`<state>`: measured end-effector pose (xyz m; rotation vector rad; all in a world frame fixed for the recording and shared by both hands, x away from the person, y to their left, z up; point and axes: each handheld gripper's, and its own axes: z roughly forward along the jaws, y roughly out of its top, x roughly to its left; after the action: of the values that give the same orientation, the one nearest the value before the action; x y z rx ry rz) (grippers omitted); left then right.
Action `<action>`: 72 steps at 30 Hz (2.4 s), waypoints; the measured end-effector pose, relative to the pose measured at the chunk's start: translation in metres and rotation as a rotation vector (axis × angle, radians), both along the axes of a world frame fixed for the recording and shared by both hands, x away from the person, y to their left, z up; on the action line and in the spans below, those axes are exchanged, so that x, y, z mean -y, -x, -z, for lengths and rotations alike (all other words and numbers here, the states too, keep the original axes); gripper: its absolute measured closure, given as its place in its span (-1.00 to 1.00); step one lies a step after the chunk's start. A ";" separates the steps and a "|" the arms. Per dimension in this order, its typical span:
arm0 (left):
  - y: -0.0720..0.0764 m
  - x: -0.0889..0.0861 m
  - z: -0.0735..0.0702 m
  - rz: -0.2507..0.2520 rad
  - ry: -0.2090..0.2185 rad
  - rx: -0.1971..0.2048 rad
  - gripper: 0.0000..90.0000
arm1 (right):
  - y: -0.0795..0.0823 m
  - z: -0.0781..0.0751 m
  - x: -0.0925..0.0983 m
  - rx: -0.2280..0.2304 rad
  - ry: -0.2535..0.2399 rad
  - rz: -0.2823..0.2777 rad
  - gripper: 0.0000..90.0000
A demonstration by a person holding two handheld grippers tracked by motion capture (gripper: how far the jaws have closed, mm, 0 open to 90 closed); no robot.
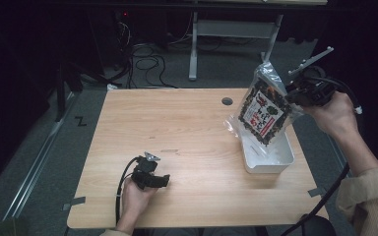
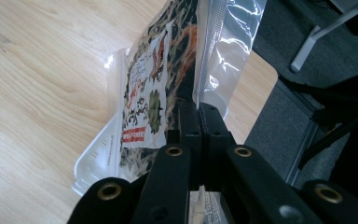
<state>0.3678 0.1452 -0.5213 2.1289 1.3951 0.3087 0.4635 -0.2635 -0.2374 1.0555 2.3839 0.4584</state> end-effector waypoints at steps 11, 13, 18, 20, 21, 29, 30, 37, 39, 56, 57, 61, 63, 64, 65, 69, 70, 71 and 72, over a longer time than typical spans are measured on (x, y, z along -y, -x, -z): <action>0.002 0.002 -0.001 0.007 0.023 0.003 -0.38 | 0.000 0.001 0.017 -0.010 0.007 0.029 1.00; 0.002 0.002 -0.001 0.009 0.023 0.005 -0.38 | 0.000 0.002 0.020 -0.005 0.010 0.031 1.00; 0.002 0.003 -0.002 0.014 0.021 0.010 -0.38 | 0.001 0.003 0.026 -0.004 0.025 0.044 1.00; 0.002 0.003 -0.002 0.018 0.022 0.007 -0.38 | 0.001 0.004 0.029 -0.006 0.027 0.050 1.00; 0.002 0.003 -0.002 0.018 0.023 0.008 -0.38 | 0.001 0.004 0.030 -0.004 0.028 0.051 1.00; 0.003 0.003 -0.002 0.022 0.025 0.010 -0.37 | 0.003 0.009 0.036 -0.002 0.032 0.070 1.00; 0.003 0.003 -0.002 0.022 0.023 0.009 -0.38 | 0.002 0.009 0.037 -0.003 0.034 0.069 1.00; 0.004 0.003 -0.002 0.018 0.028 0.012 -0.37 | 0.000 0.017 0.038 -0.005 0.036 0.078 1.00; 0.003 0.003 -0.002 0.016 0.027 0.011 -0.37 | 0.000 0.020 0.038 -0.001 0.032 0.079 1.00; 0.004 0.004 -0.002 0.026 0.029 0.016 -0.36 | -0.006 0.051 0.033 -0.020 0.049 0.060 1.00; 0.004 0.004 -0.002 0.027 0.030 0.016 -0.36 | -0.006 0.052 0.033 -0.020 0.047 0.063 1.00; 0.004 0.004 -0.002 0.029 0.034 0.017 -0.36 | -0.007 0.055 0.033 -0.022 0.051 0.052 1.00; 0.004 0.004 -0.002 0.028 0.035 0.017 -0.36 | -0.008 0.058 0.032 -0.029 0.047 0.057 1.00; 0.004 0.004 -0.002 0.028 0.034 0.017 -0.36 | -0.008 0.059 0.032 -0.030 0.044 0.058 1.00; 0.004 0.004 -0.002 0.028 0.034 0.017 -0.36 | -0.009 0.060 0.032 -0.035 0.048 0.057 0.99; 0.005 0.004 -0.003 0.031 0.036 0.016 -0.36 | -0.010 0.066 0.030 -0.047 0.043 0.051 0.98; 0.004 0.004 -0.002 0.029 0.035 0.017 -0.36 | -0.011 0.066 0.031 -0.047 0.041 0.050 0.98; 0.004 0.004 -0.002 0.029 0.036 0.016 -0.35 | -0.011 0.067 0.031 -0.048 0.039 0.054 0.97; 0.004 0.004 -0.002 0.029 0.036 0.017 -0.35 | -0.012 0.067 0.032 -0.050 0.037 0.053 0.97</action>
<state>0.3636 0.1414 -0.5192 2.1108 1.3497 0.2876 0.4756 -0.2950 -0.3040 1.1225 2.3918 0.3718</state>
